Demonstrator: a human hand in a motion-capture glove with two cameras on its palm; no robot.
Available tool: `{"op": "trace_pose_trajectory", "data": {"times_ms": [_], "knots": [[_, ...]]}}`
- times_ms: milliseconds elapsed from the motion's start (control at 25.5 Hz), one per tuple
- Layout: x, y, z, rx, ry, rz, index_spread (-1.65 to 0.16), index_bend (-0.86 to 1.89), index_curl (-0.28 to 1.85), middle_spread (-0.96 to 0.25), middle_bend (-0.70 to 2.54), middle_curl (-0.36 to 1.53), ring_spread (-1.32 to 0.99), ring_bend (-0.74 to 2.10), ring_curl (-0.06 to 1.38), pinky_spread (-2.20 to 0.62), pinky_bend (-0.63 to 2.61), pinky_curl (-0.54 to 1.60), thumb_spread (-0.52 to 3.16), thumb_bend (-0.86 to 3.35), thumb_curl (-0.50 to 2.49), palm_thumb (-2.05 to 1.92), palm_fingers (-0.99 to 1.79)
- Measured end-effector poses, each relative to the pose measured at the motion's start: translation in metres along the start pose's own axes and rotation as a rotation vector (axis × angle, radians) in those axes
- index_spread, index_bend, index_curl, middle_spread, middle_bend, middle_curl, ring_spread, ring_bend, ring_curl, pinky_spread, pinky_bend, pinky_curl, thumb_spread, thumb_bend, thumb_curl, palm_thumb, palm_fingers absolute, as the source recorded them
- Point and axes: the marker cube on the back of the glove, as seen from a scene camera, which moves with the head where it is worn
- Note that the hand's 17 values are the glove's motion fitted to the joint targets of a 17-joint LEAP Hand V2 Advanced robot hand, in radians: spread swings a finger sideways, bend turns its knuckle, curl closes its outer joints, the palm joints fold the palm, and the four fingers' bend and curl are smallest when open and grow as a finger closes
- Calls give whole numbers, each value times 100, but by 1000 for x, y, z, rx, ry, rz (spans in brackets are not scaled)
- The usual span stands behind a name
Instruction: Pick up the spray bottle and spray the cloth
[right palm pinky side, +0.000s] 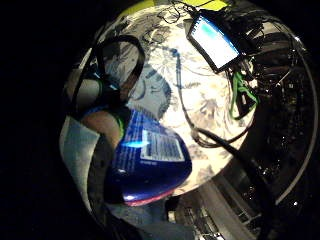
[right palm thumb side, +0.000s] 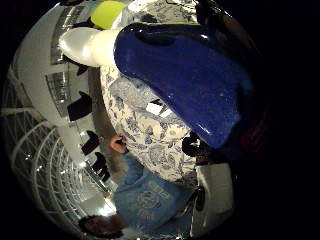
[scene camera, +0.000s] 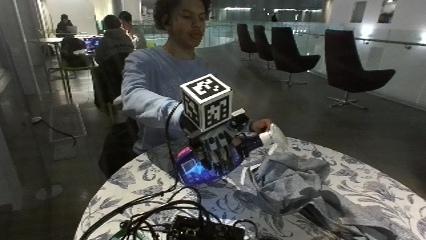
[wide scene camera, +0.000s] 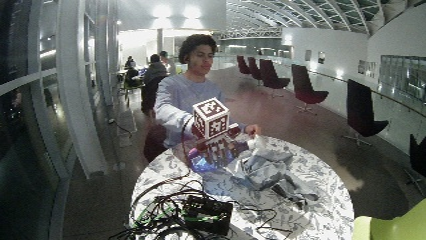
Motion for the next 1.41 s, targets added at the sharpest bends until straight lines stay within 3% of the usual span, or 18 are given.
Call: {"op": "trace_pose_trajectory", "data": {"times_ms": [313, 470, 666, 1058, 1410], "knots": [[-14, 15, 5, 187, -350, -139, -35, 5, 12, -5, 33, 42, -2, 61, 37, 13, 38, 37, 82, -2, 56, 96, 94], [-36, 28, 9, 329, -650, -275, -34, 6, 12, -4, 33, 41, -1, 61, 37, 14, 39, 37, 82, -2, 57, 96, 94], [-85, 52, 25, 375, -887, -446, -34, 7, 13, -4, 32, 42, -1, 59, 37, 17, 38, 37, 81, -2, 57, 97, 91], [-227, 91, 107, 268, -981, -669, -35, 7, 14, -6, 31, 41, -2, 57, 36, 17, 38, 37, 81, -3, 57, 97, 90], [-278, 87, 161, 224, -931, -716, -35, 7, 14, -6, 30, 42, -3, 56, 36, 17, 38, 37, 81, -3, 56, 97, 88]]}}
